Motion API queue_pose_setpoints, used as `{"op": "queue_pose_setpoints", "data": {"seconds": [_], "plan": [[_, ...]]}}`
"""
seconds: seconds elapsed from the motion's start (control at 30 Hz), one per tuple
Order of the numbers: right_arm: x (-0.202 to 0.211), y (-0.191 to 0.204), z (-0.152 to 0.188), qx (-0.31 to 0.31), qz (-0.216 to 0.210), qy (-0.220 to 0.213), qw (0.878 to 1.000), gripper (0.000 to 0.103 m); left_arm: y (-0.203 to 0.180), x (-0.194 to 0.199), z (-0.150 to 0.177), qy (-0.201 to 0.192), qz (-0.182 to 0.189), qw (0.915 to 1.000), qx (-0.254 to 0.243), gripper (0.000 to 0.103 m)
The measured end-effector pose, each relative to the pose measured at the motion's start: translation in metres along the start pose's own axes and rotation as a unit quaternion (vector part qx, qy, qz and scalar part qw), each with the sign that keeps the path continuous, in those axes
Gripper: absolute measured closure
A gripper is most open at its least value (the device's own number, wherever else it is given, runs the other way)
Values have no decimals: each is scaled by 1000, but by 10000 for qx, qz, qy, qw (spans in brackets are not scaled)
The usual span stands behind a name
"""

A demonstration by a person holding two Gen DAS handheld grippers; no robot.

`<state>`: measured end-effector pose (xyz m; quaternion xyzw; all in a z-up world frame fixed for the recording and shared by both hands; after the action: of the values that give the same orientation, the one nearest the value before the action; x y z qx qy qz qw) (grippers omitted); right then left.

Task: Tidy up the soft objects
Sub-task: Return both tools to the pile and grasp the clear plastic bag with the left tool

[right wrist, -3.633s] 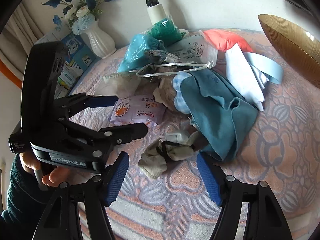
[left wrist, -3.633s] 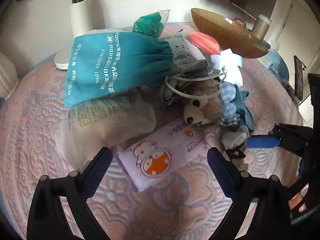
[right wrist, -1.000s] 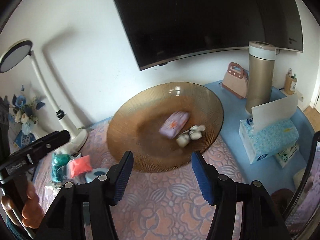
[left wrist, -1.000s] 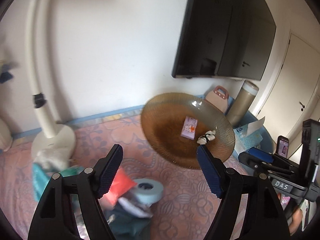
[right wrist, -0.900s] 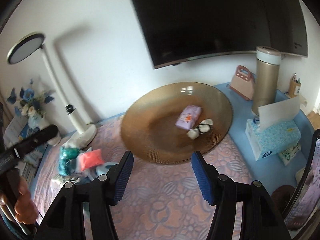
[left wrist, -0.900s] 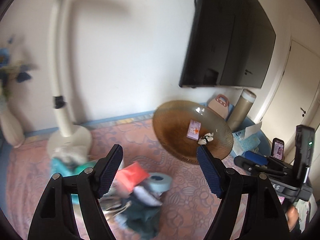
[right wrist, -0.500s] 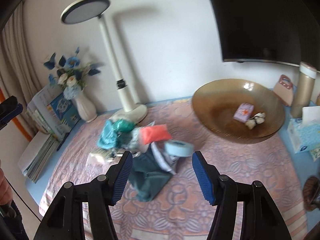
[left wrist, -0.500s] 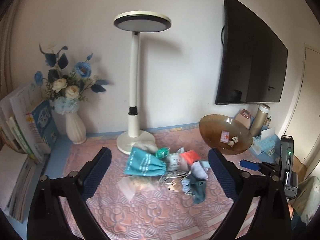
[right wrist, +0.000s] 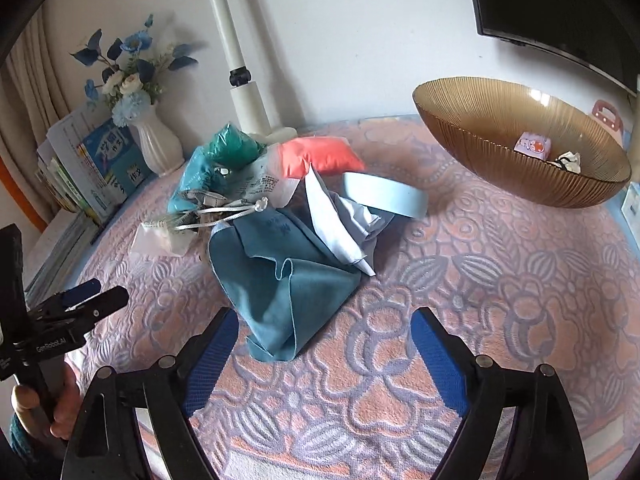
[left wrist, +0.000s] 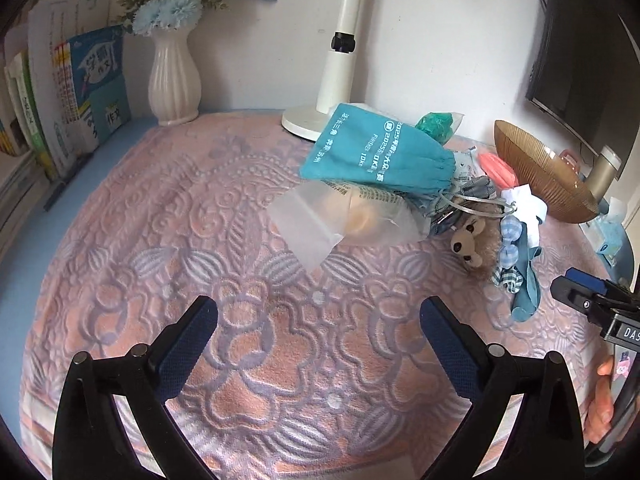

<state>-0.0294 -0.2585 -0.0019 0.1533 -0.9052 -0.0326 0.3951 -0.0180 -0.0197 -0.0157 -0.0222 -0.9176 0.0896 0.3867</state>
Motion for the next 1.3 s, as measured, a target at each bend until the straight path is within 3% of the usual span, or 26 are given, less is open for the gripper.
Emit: {"op": "queue_pose_setpoints", "data": {"seconds": [0.37, 0.5, 0.67, 0.77, 0.93, 1.03, 1.17, 1.23, 1.3], "plan": [[-3, 8, 0, 230, 208, 1, 9995, 16, -3, 7, 6, -16, 13, 10000, -79, 2], [-3, 5, -2, 139, 222, 12, 9997, 16, 2, 15, -1, 193, 340, 9991, 139, 2], [-12, 8, -5, -134, -152, 464, 9987, 16, 9, 30, -36, 188, 728, 9956, 553, 2], [-17, 19, -16, -48, -179, 548, 9983, 16, 6, 16, -54, 342, 885, 9933, 663, 2], [-36, 27, -18, 239, 76, 595, 9979, 16, 6, -32, -63, 459, 439, 9960, 636, 2], [-46, 22, -9, 97, 57, 703, 9975, 19, 4, -55, -61, 662, 496, 9941, 696, 4], [-47, 19, -13, 17, -21, 654, 9979, 22, -3, -69, -55, 866, 692, 9915, 687, 20], [-50, 21, -12, 76, 64, 701, 9975, 34, -5, -68, -55, 797, 682, 9924, 636, 26], [-49, 24, -12, 177, 97, 680, 9975, 39, -11, -66, -53, 836, 930, 9904, 591, 48]]}}
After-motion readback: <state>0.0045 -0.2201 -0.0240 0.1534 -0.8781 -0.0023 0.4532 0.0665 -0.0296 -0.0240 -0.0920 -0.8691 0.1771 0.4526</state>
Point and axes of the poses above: each gripper's, at about its wrist camera, not at the fingertips, and x roughly against the way its jaws point, y to its left, z to its underside, the point moved 6 cm from there along -x, roughly the way its jaws point, and after that the axes turned 4 degrees about x, right-handed, at the moved point
